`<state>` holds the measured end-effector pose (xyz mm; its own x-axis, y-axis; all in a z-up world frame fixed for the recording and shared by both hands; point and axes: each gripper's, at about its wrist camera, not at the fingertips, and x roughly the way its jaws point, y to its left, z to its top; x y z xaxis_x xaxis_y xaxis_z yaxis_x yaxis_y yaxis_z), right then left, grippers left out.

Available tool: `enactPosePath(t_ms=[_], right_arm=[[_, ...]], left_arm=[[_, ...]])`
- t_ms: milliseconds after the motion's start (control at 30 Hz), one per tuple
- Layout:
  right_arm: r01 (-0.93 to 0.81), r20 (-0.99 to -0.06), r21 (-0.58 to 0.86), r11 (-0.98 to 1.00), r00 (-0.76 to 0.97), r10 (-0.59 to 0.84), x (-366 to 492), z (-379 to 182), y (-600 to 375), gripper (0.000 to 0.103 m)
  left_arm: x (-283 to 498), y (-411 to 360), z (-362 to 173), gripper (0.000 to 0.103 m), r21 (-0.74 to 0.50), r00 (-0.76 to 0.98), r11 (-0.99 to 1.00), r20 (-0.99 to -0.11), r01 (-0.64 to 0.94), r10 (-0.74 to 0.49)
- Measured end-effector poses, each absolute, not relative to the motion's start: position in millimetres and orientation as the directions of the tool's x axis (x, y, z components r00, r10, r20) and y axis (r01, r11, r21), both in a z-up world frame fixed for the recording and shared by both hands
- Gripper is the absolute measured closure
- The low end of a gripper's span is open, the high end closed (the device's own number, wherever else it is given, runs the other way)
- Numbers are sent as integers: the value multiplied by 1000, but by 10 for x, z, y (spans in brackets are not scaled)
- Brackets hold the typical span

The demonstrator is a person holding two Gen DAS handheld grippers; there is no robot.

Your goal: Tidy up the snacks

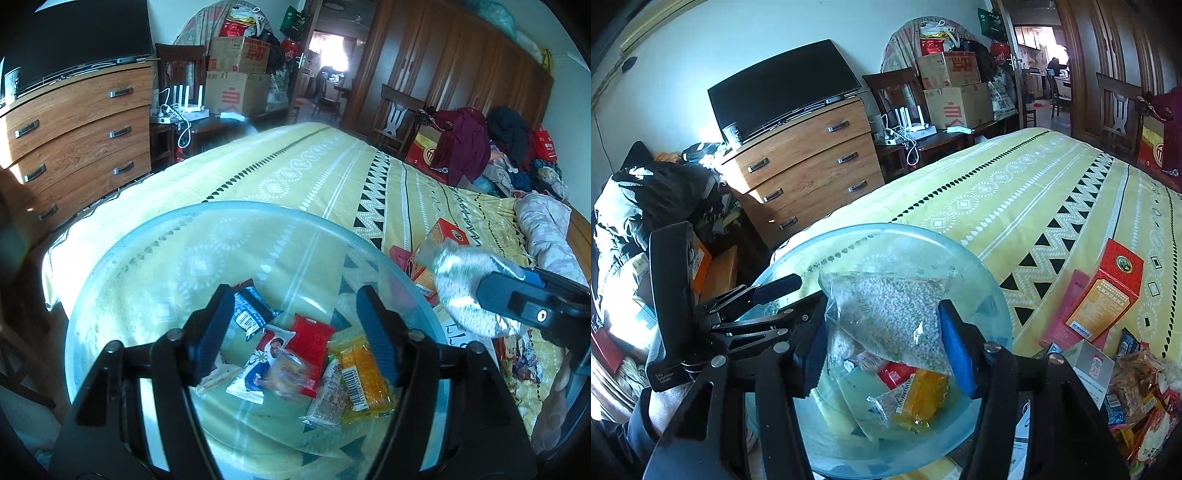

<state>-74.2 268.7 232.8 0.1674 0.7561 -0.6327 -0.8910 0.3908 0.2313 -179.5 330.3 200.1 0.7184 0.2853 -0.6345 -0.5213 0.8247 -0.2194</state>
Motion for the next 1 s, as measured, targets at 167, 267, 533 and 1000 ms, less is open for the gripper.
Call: enactPosePath(t_ms=[167,267,533,1000], right_arm=[[-892,-628,226,392,174,758,-756,2324,2679,30],[-894,-620,223,388,177,764,-772,2343,2654,13],[-894,-586,194,404,224,779,-836,2422,2353,13],[-772,-544,258,580,380,748,-702,2228,844,13]], left_arm=[[-1783,3320,1985,12,-219,703,812,-648,-542,294],[-1772,3331,1988,0,-209,686,800,-658,-563,311],[-1705,3223,2041,0,-185,681,812,-662,-553,313],[-1479,2766,1952,0,-112,672,851,-669,-513,317]])
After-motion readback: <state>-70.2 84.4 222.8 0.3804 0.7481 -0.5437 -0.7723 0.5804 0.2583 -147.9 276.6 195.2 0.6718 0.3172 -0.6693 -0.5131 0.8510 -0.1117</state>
